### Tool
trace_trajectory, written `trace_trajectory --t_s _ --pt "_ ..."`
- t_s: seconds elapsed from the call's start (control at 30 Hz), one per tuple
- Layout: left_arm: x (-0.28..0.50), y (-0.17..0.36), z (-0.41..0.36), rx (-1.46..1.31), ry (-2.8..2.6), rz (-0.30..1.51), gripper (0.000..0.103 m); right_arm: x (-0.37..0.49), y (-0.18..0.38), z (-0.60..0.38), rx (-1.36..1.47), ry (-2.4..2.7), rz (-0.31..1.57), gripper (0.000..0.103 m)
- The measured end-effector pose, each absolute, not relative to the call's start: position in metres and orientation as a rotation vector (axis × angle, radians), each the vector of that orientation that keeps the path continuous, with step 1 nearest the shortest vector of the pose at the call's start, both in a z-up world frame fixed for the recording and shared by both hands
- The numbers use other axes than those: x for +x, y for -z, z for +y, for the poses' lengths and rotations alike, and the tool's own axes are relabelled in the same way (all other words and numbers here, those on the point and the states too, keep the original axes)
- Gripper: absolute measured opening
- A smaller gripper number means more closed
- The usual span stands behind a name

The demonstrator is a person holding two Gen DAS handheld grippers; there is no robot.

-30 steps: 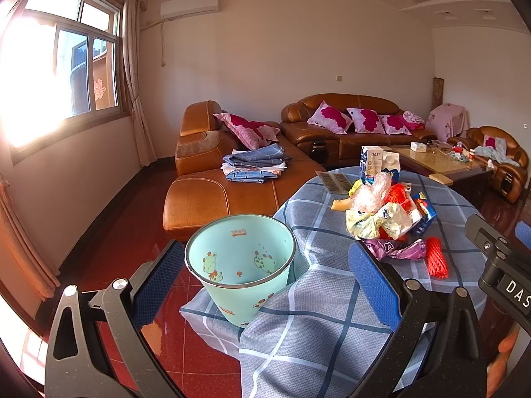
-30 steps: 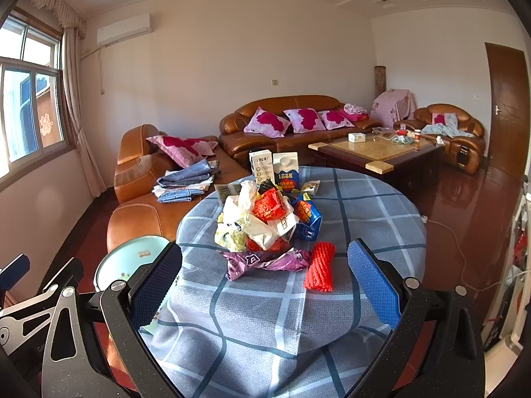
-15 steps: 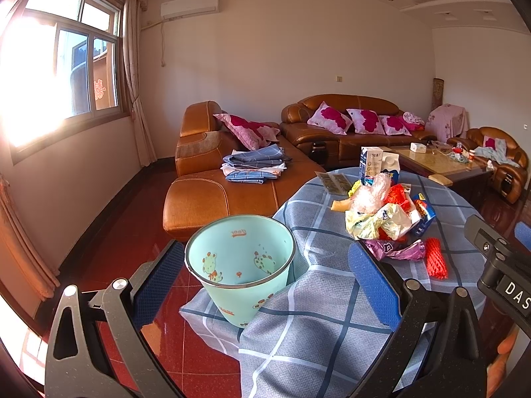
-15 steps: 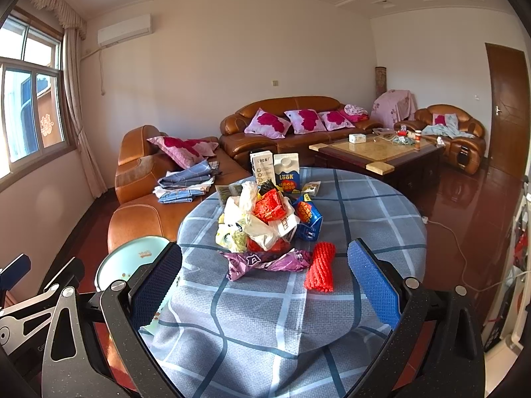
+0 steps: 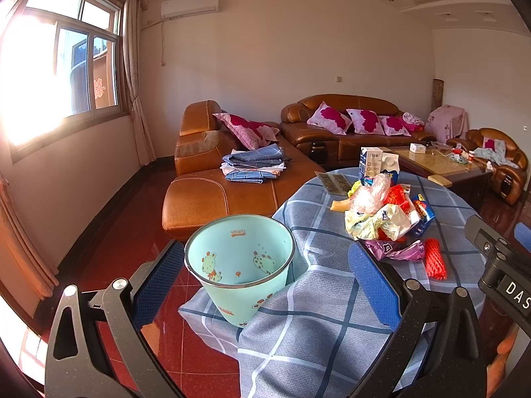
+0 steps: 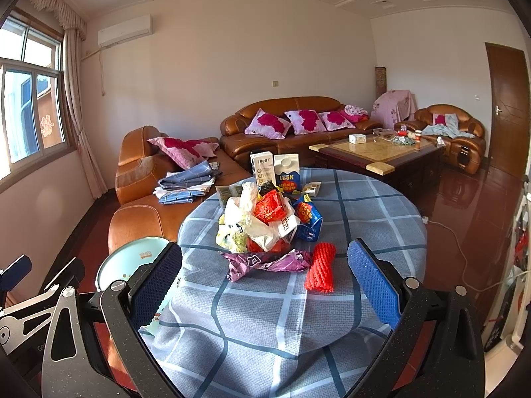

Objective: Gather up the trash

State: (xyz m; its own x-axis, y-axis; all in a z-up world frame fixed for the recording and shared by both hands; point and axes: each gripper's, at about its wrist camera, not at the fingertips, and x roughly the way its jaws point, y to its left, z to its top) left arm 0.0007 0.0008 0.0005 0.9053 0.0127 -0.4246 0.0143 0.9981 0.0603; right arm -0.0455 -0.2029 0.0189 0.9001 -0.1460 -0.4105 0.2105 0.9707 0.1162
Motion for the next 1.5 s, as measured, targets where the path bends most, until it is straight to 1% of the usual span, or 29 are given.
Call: trace_trajectory --t_s 1.5 --pt "0.0018 0.003 -0.0006 0.058 0.002 0.453 0.097 -0.0432 -0.0159 -0.2028 0.176 0.186 0.417 0.098"
